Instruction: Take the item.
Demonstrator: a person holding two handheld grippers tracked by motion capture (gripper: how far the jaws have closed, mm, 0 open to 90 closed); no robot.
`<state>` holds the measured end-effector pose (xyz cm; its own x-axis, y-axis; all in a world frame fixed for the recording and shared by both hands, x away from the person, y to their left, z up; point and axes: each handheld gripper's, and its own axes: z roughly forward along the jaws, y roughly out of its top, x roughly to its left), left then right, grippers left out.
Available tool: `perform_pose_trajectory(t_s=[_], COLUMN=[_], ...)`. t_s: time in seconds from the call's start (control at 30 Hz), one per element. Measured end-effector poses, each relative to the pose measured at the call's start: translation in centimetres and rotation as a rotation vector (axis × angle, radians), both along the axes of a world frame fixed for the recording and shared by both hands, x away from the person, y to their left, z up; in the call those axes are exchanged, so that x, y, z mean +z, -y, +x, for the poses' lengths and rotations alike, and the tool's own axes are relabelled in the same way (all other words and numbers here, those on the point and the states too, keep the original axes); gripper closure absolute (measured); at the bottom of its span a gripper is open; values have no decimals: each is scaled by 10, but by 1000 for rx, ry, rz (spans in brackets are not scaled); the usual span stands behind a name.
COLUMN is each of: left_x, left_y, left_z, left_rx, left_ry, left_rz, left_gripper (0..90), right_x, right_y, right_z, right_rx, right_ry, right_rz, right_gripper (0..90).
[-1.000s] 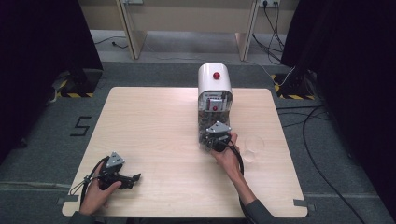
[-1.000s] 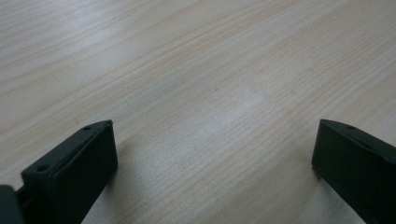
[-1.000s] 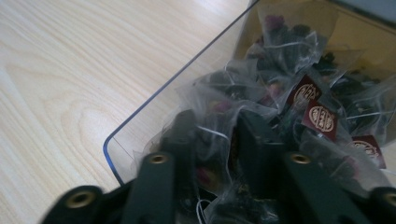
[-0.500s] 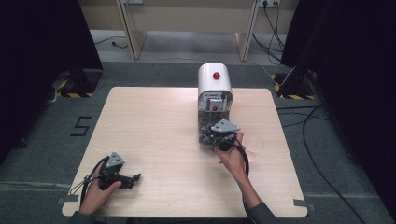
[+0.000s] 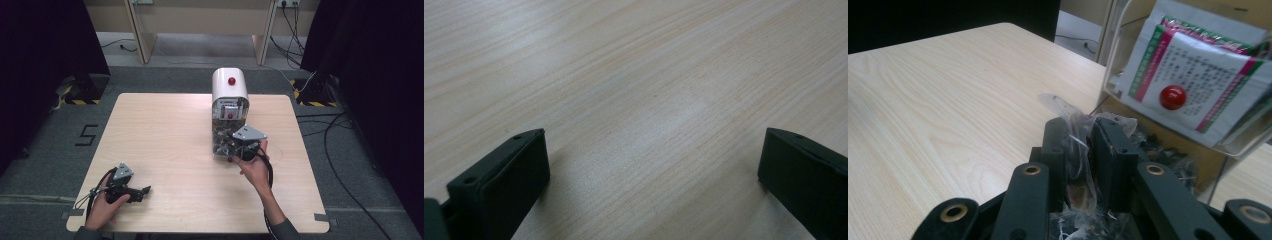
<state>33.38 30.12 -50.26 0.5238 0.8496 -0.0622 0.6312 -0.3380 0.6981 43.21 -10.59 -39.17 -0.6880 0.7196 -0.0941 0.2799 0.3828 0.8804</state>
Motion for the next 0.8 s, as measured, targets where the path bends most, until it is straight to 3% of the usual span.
perform_pose_trajectory(t_s=[0.23,0.5,0.8], left_x=[0,0,0], left_y=[0,0,0], left_z=[0,0,0], left_rx=[0,1,1], left_ry=[0,0,0], left_rz=[0,-2,-2], left_gripper=[0,0,0], right_x=[6,8,16], right_y=[8,29,56], right_z=[-10,-17,-26], right_rx=[14,-7,-44], right_ry=[4,-15,-4], right_rz=[-11,5,21], right_gripper=[765,765,764])
